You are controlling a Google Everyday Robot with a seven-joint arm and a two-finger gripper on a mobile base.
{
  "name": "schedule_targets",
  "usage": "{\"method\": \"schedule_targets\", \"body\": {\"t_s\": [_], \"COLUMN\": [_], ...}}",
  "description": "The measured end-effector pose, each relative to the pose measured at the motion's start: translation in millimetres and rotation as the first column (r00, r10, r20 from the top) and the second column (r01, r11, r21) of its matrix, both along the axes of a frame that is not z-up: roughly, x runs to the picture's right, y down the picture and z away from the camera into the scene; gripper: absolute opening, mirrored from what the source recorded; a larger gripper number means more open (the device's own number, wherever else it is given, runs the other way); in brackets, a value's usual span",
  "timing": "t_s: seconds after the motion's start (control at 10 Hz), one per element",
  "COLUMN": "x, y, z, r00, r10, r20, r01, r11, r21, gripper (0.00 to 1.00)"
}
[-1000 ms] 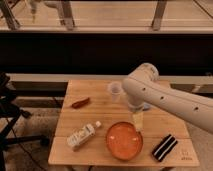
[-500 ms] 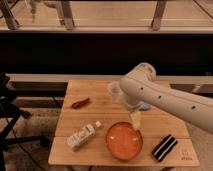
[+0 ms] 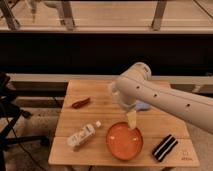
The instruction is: Place the bottle in the ceramic bowl
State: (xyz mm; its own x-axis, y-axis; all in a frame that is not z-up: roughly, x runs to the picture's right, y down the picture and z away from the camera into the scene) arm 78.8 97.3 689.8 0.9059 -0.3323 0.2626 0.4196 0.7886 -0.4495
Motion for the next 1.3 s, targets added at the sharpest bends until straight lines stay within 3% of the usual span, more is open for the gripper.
{"method": "schedule_targets", "body": {"t_s": [0.2,0.6,0.9,1.3], "x": [-22,-35,-71,-86], "y": [0,3,4,8], "z": [1.9,4.7,6.0,5.1], "r00": [0.999,0.995,0.986,0.973], "r10": [-0.025,-0.079,-0.133,-0.188], "r20": [0.035,0.066,0.102,0.135], "r01": [0.026,0.081,0.136,0.191], "r11": [0.9996,0.9965,0.9905,0.9814], "r21": [-0.008,-0.022,-0.019,-0.011], "gripper": [1.0,1.0,1.0,1.0]}}
